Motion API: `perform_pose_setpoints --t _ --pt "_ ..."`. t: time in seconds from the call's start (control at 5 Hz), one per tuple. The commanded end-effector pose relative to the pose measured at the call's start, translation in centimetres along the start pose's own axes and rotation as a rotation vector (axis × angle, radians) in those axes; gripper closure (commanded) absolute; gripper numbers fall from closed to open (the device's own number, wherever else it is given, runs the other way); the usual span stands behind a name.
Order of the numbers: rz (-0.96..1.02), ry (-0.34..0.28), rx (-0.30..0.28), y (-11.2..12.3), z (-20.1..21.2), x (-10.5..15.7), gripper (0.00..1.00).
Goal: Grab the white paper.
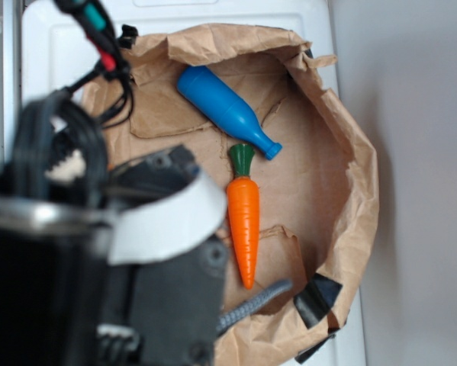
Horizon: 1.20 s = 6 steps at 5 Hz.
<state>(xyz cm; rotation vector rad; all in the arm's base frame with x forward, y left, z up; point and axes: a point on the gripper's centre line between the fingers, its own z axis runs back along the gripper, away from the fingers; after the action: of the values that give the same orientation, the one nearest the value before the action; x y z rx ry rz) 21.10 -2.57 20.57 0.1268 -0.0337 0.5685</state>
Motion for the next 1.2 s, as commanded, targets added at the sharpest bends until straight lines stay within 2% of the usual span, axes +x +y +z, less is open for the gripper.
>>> perform_pose_setpoints --t 0.0,0.2,0.4,0.6,1.0 --pt "0.007 -0.038 -0.031 0.3 1.2 0.3 0.00" --pt "0.029 -0.053 -0.056 0.4 -0.9 3.3 0.00" --pt "0.042 -0.038 -0.053 -0.1 -2.3 6.3 0.00" --pt "0.041 -0.018 -0.054 -0.1 -4.2 7.3 0.00" --pt "0.086 -0.035 -0.103 -0.7 -7.2 3.7 0.00"
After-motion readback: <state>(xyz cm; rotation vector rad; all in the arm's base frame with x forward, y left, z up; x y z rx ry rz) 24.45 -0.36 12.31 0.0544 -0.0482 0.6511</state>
